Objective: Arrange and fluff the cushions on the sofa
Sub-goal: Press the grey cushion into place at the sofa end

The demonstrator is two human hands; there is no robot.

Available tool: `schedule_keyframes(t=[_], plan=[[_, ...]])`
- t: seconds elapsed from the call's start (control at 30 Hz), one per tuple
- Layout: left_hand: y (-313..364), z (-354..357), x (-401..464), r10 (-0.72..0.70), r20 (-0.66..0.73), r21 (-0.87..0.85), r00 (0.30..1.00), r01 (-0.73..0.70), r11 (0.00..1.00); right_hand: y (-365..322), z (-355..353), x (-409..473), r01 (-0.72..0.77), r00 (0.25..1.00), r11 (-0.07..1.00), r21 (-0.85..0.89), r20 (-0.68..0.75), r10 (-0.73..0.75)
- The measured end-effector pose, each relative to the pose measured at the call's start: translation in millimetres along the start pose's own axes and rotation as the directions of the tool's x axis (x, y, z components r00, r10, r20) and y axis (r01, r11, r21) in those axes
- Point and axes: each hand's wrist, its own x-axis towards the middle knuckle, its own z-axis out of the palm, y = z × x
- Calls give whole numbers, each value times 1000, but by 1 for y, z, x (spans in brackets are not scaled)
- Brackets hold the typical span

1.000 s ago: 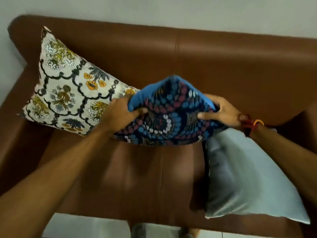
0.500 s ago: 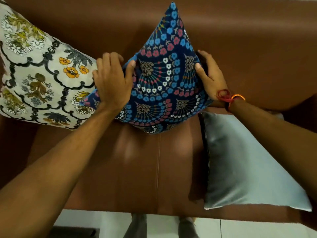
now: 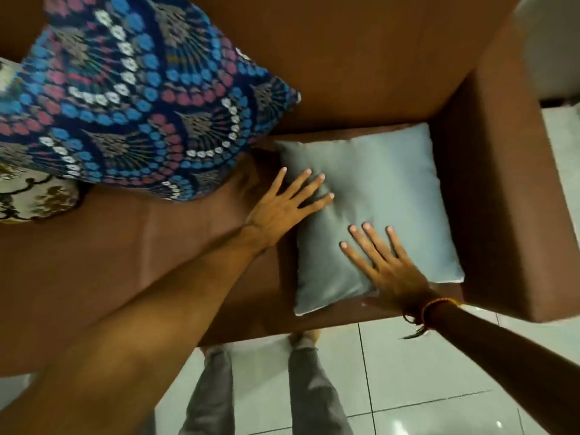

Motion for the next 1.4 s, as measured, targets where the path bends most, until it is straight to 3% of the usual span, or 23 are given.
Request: schedule_keyframes(t=[0.07,0.13,0.23,0.3,0.4,0.53,0.63,0.77,0.87,1.0,1.07,1.17,1.23,1.27,1.33,1.4], plan=[[19,8,17,-76,-63,3,995,77,997,2,13,-3,-83,983,994,-71,-167,70],[35,9,39,-132,-82,-52,988,128,990,16,12,0,-206,956,977,-47,-222,191],[21,-11,48,-176,-145,-320,974,123,940,39,-17,6,-220,962,956,194,-120,246],[9,-43,48,-230,-113,-498,966,145,855,70,-58,5,-191,970,898,397,-64,235],[0,-97,46,-318,-52,-625,947,217,750,127,-127,9,-135,950,748,650,-129,283],[-25,-151,62,-475,-177,-740,862,202,642,196,-188,32,-76,877,579,812,-222,426],[-60,-177,103,-573,-223,-674,789,300,675,224,-203,67,-131,797,537,833,-234,556],[-92,-175,160,-582,-154,-530,799,430,731,246,-186,113,-180,669,429,885,-210,713],[-106,-156,184,-653,-87,-476,752,544,691,260,-167,137,-236,672,404,884,-152,725],[-112,-141,196,-732,-129,-489,669,599,634,265,-147,150,-231,648,358,905,-131,750],[-111,-141,198,-745,-166,-514,646,588,624,263,-140,150,-245,603,369,897,-158,782],[-108,-149,193,-787,-258,-549,560,585,597,247,-140,147,-232,440,402,886,-273,856],[-93,-153,189,-733,-415,-513,539,527,678,222,-146,149,-223,383,573,788,-470,795],[-80,-153,187,-657,-486,-479,575,454,752,209,-147,152,-232,427,690,685,-566,705],[-50,-144,188,-464,-517,-363,719,306,880,187,-140,159,-238,589,870,431,-648,482],[-30,-128,192,-357,-436,-234,826,279,931,179,-128,165,-300,668,913,277,-622,409]])
